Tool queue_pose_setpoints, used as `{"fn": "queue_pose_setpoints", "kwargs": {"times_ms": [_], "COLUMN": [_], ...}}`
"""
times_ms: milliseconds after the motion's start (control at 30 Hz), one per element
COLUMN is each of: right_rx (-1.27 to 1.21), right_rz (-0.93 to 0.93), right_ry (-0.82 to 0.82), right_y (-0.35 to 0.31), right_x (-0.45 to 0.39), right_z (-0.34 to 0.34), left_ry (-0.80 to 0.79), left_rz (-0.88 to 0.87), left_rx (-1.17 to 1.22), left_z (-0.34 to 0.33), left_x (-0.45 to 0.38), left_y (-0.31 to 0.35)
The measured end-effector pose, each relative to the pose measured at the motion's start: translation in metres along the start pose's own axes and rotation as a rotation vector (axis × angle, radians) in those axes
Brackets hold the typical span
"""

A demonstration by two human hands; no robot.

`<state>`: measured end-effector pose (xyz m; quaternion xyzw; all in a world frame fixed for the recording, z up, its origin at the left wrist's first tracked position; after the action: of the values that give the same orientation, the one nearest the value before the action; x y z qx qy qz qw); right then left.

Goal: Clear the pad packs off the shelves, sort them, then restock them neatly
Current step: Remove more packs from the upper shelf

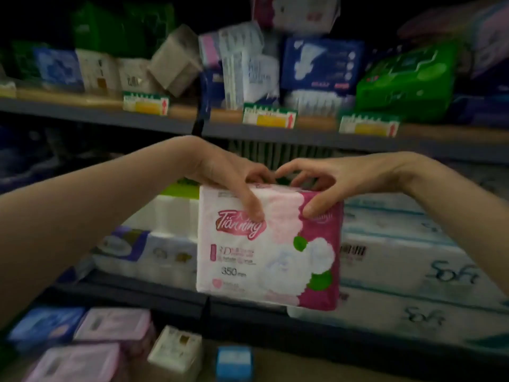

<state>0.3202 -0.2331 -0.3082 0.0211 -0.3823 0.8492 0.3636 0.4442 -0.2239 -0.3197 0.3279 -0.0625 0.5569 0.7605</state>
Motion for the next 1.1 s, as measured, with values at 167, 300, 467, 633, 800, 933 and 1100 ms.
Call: {"fn": "queue_pose_setpoints", "kwargs": {"times_ms": [167,300,467,633,800,933,1100], "right_rx": [0.034,0.164,0.501,0.691,0.563,0.493,0.835], "right_rz": [-0.096,-0.163,-0.307,-0.260,-0.411,-0.205,0.418], "right_ry": [-0.015,-0.056,-0.112,0.005,-0.106,0.160,0.974], "right_y": [0.064,0.135,0.216,0.249,0.270,0.209,0.066], "right_x": [-0.038,-0.050,-0.048,-0.045,-0.041,-0.041,0.054], "right_z": [-0.108,-0.173,-0.236,-0.288,-0.305,-0.201,-0.005], "left_ry": [-0.059,-0.010,-0.023,0.017,0.102,0.429,1.029], "left_rz": [0.103,0.098,0.187,0.195,0.123,-0.055,-0.354], "left_rx": [-0.301,-0.393,-0.349,-0.364,-0.436,-0.489,-0.529], "left_z": [-0.086,-0.136,-0.179,-0.208,-0.198,-0.126,-0.009], "left_x": [-0.040,-0.067,-0.075,-0.083,-0.087,-0.083,-0.043], "left_y": [-0.031,-0.067,-0.111,-0.123,-0.100,-0.036,0.063]}}
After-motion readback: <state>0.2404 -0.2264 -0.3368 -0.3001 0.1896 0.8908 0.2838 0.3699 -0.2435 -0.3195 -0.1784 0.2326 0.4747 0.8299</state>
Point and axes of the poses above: each hand's wrist, its own x-axis away from the middle knuckle, its own z-axis out of the back of the hand, y = z × x, the point moved 8 cm from there along -x, towards the middle knuckle, and after that the axes turned 6 degrees about -x, right-handed, at the moved point
